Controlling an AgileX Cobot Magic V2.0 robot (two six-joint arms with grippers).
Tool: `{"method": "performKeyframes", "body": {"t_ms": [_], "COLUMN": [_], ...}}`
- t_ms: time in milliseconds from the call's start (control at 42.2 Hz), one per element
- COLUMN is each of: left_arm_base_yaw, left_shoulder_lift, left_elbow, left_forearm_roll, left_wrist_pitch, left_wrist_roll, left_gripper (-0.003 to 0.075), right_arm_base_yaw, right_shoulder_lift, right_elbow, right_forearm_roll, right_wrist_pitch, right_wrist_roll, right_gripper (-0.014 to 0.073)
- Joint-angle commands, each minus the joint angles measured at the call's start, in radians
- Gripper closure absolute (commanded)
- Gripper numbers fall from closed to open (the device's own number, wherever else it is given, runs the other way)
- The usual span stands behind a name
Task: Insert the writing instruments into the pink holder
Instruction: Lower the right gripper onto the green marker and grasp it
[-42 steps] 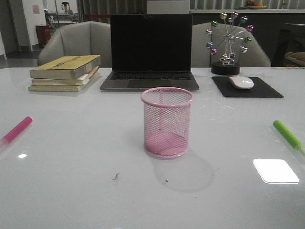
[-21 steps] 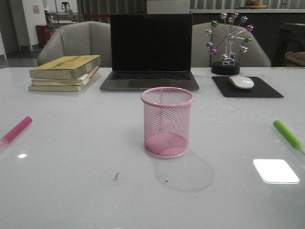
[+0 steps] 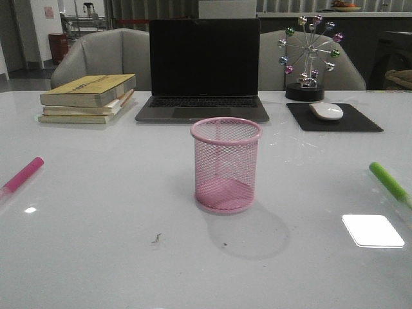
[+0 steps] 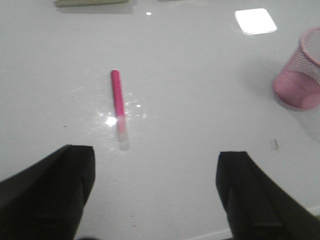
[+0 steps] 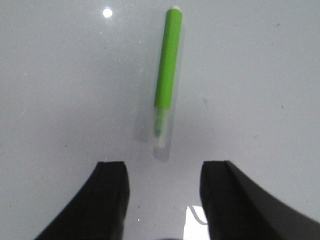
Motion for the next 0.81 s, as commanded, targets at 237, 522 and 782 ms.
{"method": "performKeyframes", "body": {"t_ms": [237,522,782], "left_arm_base_yaw": [-0.29,-0.346,-0.346], "left_shoulder_lift": [0.019,0.019,0.019], "left_elbow": [-0.027,-0.027,-0.027], "left_forearm_roll": [-0.015,-0.015,-0.015], "left_wrist_pitch": [-0.107,-0.107,-0.107], "left_wrist_roll": [0.009,0.009,0.009], "left_gripper": [0.0159,0.0159,0.0159], "right_arm_base_yaw": [-0.004,-0.004,-0.004], "right_shoulder_lift": [0.346,0.611,0.717], "right_elbow": [-0.317,-0.583,-0.721], "right_forearm_roll": [0.047,0.049,0.04], "right_wrist_pitch": [0.0,0.144,0.239], "right_wrist_roll": [0.007,0.007,0.007], "right_gripper": [0.0144,0.0146,0.0216]}}
